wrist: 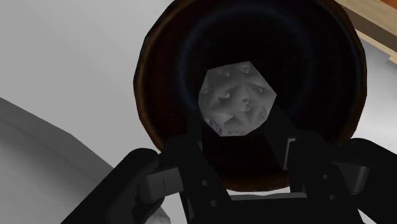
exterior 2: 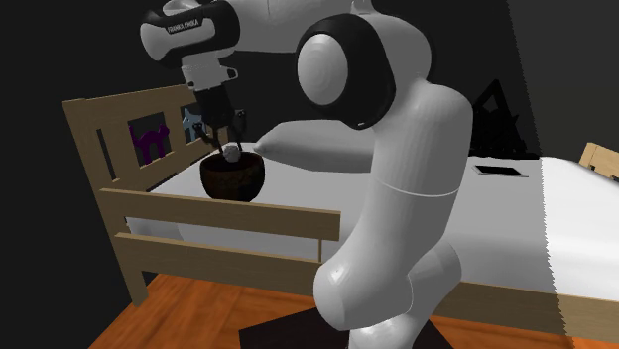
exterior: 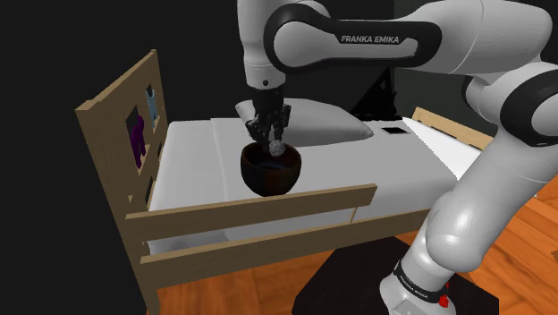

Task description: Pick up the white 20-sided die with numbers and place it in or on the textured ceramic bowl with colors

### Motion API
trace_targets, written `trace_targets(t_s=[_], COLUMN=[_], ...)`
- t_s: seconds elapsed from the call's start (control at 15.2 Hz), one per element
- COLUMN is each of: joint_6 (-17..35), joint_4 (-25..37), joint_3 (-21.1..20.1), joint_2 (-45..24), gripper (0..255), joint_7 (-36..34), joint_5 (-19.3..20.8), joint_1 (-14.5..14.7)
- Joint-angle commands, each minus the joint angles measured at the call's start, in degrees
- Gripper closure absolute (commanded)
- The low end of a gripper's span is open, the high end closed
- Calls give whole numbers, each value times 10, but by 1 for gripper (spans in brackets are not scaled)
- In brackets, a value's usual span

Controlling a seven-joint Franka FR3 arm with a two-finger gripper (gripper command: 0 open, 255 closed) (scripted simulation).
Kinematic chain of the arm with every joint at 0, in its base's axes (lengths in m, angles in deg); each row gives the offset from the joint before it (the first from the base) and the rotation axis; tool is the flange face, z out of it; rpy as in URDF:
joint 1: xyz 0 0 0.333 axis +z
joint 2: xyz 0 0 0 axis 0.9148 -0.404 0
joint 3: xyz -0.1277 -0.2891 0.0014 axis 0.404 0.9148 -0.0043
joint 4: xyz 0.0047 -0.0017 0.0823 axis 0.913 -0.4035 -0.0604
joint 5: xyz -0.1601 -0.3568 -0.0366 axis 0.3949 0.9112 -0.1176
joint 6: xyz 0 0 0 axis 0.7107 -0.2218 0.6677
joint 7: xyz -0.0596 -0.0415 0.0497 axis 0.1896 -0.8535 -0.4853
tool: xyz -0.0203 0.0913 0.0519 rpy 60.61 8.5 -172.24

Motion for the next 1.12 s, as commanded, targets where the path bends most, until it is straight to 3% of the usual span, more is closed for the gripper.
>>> trace_targets(t_s=[0.0, 0.4, 0.46, 0.79, 1.06], joint_6=[5, 5, 5, 5, -76], joint_4=[-7, -7, -7, -7, 103], joint_3=[0, 0, 0, 0, -11], joint_2=[3, 3, 3, 3, -32], gripper=[255, 255, 0, 0, 0], joint_7=[-1, -1, -1, -1, -10], joint_5=[-1, -1, -1, -1, 12], joint_1=[0, 0, 0, 0, 8])
